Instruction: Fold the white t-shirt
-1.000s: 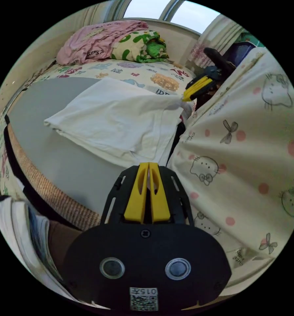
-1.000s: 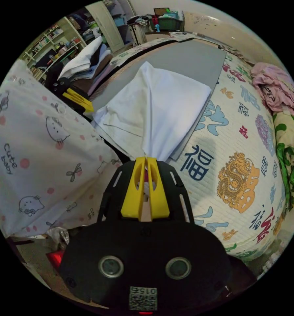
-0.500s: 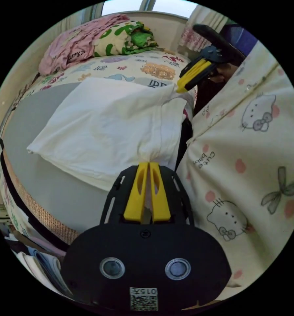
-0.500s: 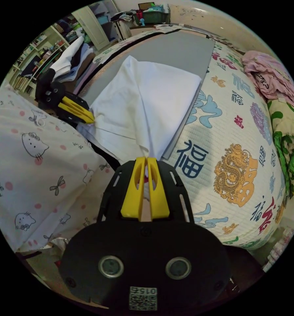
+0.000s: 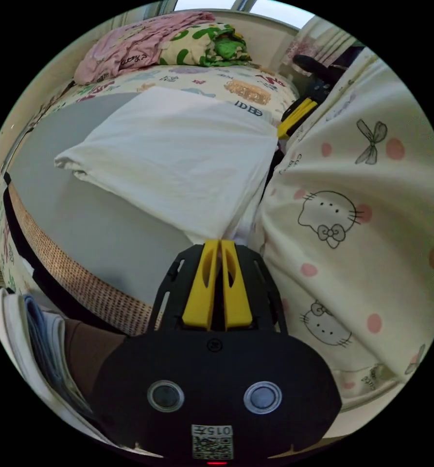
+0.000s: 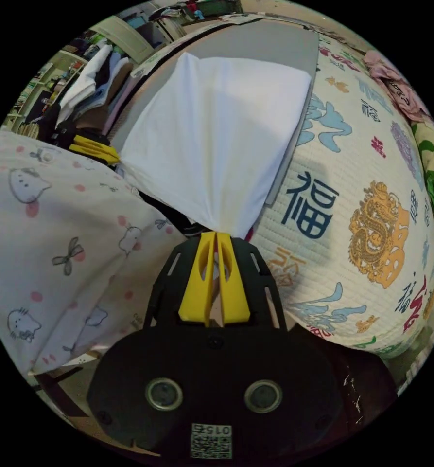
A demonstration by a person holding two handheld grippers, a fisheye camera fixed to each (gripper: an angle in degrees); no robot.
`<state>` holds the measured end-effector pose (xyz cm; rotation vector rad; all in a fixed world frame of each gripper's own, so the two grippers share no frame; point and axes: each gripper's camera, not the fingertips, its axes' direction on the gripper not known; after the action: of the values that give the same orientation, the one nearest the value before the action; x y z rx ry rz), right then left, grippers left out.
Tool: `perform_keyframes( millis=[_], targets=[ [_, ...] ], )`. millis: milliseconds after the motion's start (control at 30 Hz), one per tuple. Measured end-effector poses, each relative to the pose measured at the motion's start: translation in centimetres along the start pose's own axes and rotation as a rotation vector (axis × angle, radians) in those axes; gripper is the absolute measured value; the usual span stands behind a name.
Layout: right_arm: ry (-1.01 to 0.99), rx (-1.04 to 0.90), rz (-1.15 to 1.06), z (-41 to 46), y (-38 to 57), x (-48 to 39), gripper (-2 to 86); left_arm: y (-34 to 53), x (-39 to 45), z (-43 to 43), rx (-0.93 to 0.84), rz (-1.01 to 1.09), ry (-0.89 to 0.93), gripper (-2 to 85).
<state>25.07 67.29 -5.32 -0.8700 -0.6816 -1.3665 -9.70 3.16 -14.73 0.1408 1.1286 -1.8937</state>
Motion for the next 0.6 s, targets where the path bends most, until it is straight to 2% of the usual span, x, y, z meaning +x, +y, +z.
perform_keyframes(
  millis=[133,233,333,400,467,533,600],
  targets=[
    [0.125,0.079,0.046,-2.2,-0.7,3.6,-1.0,-0.2,1.1,-4.1,-0.032,-0.006,-0.084,1.2],
    [0.268,0.161,0.104,-2.1,-3.7,5.8,-0.9,-2.0,1.4,-8.2,0.101,-0.034,-0.12,0.7],
    [0.344,0.177,0.237,0.4,-9.1,8.2,-0.8,-4.8,-0.2,-9.7,0.31,-0.27,-0.146,0.0],
    [0.353,0.122,0.375,2.8,-12.6,9.8,-0.7,-6.7,-2.4,-8.0,0.39,-0.551,-0.081,-0.5],
    [0.395,-0.05,0.423,7.2,-16.8,11.2,-0.7,-7.3,-3.9,-6.1,0.437,-0.709,0.018,-0.5],
    [0.406,-0.123,0.387,10.0,-18.5,11.8,-0.6,-7.8,-4.8,-4.6,0.464,-0.81,0.079,-0.4],
    [0.418,-0.14,0.399,11.7,-19.3,13.1,-0.6,-8.0,-6.0,-2.6,0.417,-0.936,0.153,-0.4]
  ],
)
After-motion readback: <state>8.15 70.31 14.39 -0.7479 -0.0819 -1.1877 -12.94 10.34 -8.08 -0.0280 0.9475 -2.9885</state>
